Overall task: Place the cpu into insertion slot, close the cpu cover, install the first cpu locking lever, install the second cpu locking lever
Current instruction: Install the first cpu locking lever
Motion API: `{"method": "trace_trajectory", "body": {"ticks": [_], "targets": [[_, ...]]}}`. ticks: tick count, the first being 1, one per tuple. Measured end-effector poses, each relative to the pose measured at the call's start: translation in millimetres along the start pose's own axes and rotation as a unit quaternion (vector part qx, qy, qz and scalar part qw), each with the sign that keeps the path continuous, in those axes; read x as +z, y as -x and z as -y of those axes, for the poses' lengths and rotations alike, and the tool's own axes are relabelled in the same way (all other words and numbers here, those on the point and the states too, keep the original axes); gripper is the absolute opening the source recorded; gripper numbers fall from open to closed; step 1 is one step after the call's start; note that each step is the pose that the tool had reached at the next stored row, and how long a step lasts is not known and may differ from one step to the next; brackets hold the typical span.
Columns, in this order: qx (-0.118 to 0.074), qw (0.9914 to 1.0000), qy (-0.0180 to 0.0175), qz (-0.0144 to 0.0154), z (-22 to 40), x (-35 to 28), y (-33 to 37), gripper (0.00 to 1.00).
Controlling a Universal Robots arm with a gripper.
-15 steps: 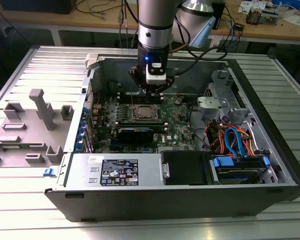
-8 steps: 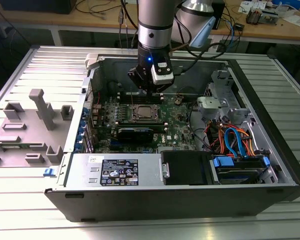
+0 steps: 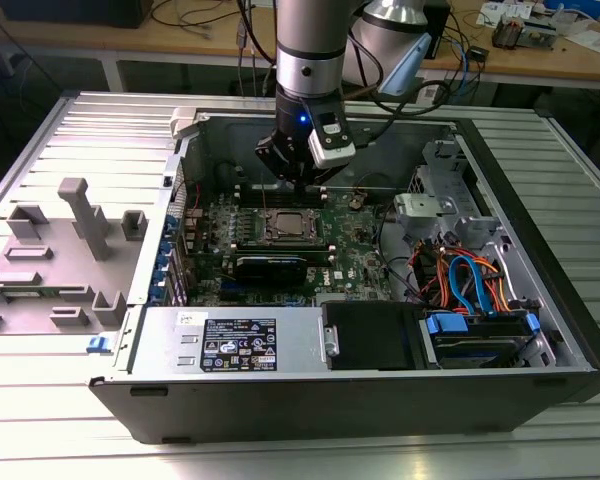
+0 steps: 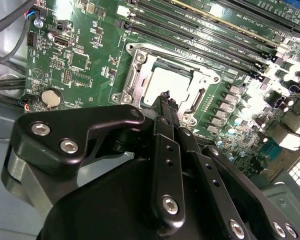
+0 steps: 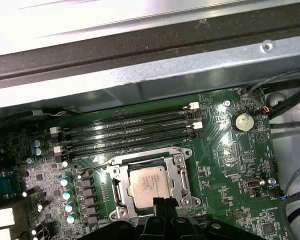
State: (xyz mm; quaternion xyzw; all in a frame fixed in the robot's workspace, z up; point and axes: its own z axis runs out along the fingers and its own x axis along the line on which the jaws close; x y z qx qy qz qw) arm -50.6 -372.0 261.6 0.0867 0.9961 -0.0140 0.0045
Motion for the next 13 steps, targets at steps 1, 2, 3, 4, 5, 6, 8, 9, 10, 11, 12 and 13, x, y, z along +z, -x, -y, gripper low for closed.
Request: {"method": "trace_trajectory", "body": {"ticks": [1, 2, 3, 4, 5, 6, 8, 9, 10, 11, 12, 13], "targets": [[0.000, 1.00000, 0.0000, 0.0000, 0.0, 0.0, 0.0, 0.11], [0.000, 1.00000, 0.0000, 0.0000, 0.0, 0.0, 0.0, 0.11], [0.000, 1.00000, 0.0000, 0.0000, 0.0, 0.0, 0.0, 0.11], [0.000, 1.00000, 0.0000, 0.0000, 0.0, 0.0, 0.0, 0.11], [0.000, 1.00000, 0.0000, 0.0000, 0.0, 0.0, 0.0, 0.11], [0.000, 1.00000, 0.0000, 0.0000, 0.0, 0.0, 0.0, 0.11], [-0.002, 1.00000, 0.0000, 0.0001, 0.0, 0.0, 0.0, 0.11], [-0.003, 0.99999, 0.0001, 0.0001, 0.0, 0.0, 0.0, 0.11], [-0.007, 0.99998, 0.0001, 0.0002, 0.0, 0.0, 0.0, 0.11], [-0.010, 0.99995, 0.0001, 0.0003, 0.0, 0.0, 0.0, 0.11], [-0.016, 0.99987, 0.0002, 0.0004, 0.0, 0.0, 0.0, 0.11], [-0.025, 0.99968, 0.0003, 0.0007, 0.0, 0.0, 0.0, 0.11]]}}
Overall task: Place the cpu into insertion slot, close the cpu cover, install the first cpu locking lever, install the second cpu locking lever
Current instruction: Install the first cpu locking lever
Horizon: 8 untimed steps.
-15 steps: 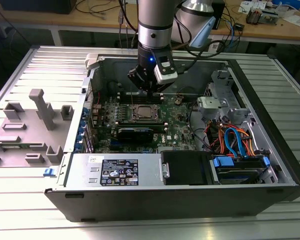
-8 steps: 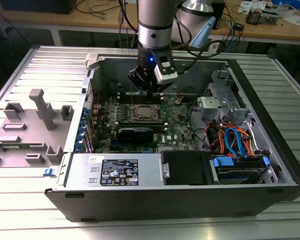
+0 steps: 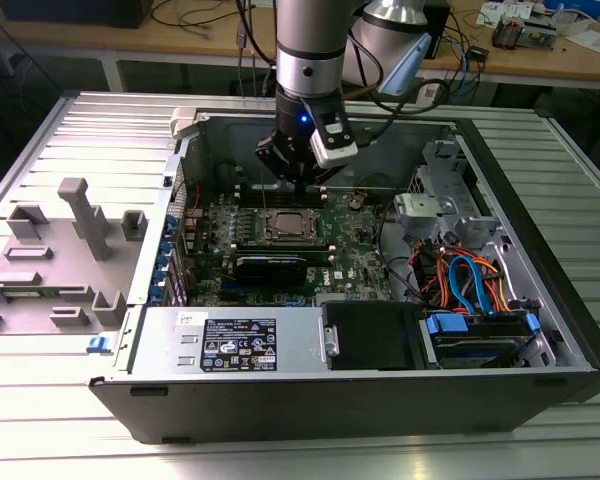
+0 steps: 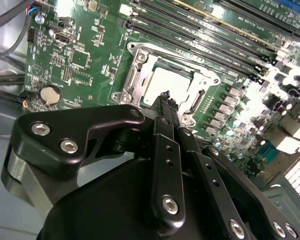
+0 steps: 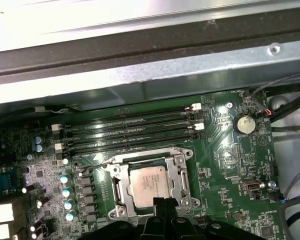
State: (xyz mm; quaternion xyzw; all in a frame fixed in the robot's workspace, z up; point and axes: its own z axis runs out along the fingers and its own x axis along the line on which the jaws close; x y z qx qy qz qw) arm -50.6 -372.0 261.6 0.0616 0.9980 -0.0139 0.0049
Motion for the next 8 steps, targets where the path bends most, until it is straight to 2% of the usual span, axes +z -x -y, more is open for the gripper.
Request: {"method": "trace_trajectory", "body": {"ticks": [2, 3, 5, 8], "targets": [[-0.023, 0.99973, 0.0002, 0.0006, 0.0, 0.0, 0.0, 0.11], [-0.044, 0.99905, 0.0004, 0.0011, 0.0, 0.1, 0.0, 0.11], [-0.065, 0.99788, 0.0007, 0.0017, 0.0, 0.2, 0.0, 0.11], [-0.097, 0.99530, 0.0011, 0.0026, 0.0, 0.3, 0.0, 0.11]]}}
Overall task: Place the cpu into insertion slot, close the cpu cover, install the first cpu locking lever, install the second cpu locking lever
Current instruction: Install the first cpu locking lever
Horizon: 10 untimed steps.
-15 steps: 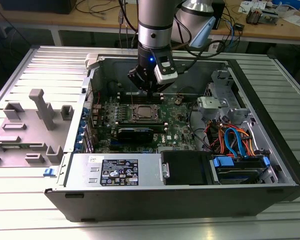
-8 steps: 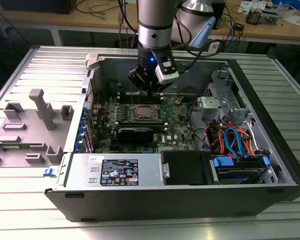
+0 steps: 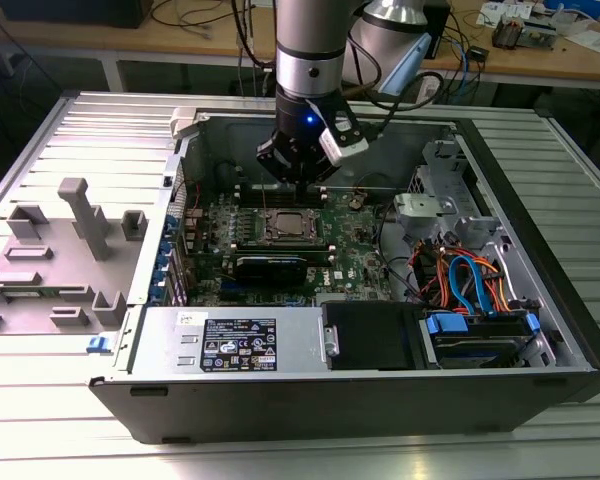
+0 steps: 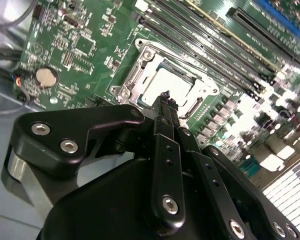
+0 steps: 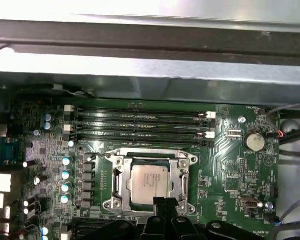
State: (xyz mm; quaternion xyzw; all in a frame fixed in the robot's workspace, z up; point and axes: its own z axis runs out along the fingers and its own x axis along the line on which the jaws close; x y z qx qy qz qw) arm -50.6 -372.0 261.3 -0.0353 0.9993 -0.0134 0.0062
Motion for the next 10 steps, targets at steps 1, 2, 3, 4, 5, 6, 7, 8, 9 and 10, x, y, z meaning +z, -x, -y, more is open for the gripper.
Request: {"method": "trace_trajectory", "body": {"ticks": [1, 2, 3, 4, 5, 6, 7, 8, 9, 10], "targets": [[-0.009, 0.99996, 0.0001, 0.0002, 0.0, 0.1, 0.0, 0.11], [-0.016, 0.99988, 0.0002, 0.0005, 0.0, 0.1, -0.2, 0.11], [-0.017, 0.99985, 0.0002, 0.0007, 0.0, 0.1, -1.2, 0.11], [-0.017, 0.99985, 0.0001, 0.0012, -0.1, 0.0, -3.0, 0.11], [-0.017, 0.99985, 0.0001, 0.0016, -0.3, 0.0, -4.8, 0.11], [-0.018, 0.99984, 0.0000, 0.0023, -0.5, 0.0, -7.8, 0.11], [-0.017, 0.99984, 0.0001, 0.0025, -0.7, 0.0, -9.7, 0.11], [-0.017, 0.99986, 0.0001, 0.0027, -1.0, 0.0, -13.4, 0.11], [-0.016, 0.99986, 0.0001, 0.0027, -1.1, -0.1, -14.6, 0.11], [-0.016, 0.99986, 0.0000, 0.0027, -1.1, -0.1, -14.7, 0.11]]}}
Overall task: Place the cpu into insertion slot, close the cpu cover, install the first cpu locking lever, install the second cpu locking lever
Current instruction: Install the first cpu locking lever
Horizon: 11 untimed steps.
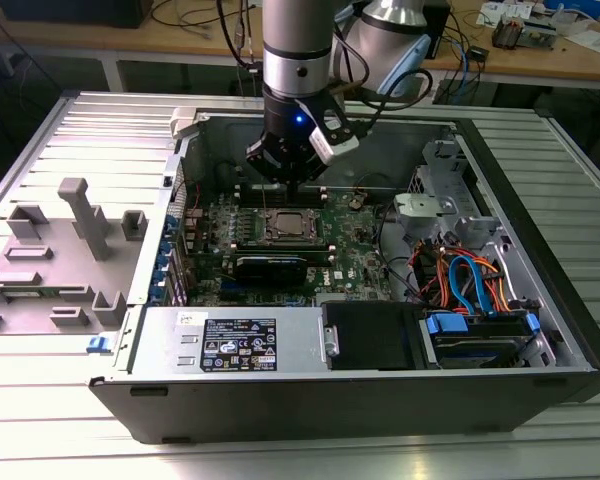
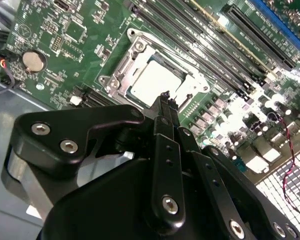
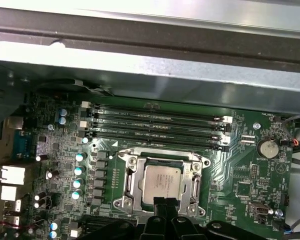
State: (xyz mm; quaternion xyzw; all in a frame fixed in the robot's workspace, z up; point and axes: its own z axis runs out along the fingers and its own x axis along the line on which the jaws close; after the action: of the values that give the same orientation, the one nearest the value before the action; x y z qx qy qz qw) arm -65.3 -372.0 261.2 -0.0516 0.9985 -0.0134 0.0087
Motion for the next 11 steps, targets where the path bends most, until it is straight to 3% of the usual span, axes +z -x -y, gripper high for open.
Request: {"method": "trace_trajectory", "body": {"ticks": [11], "targets": [[0.000, 1.00000, 0.0000, 0.0000, 0.1, 0.0, -0.1, 0.11]]}}
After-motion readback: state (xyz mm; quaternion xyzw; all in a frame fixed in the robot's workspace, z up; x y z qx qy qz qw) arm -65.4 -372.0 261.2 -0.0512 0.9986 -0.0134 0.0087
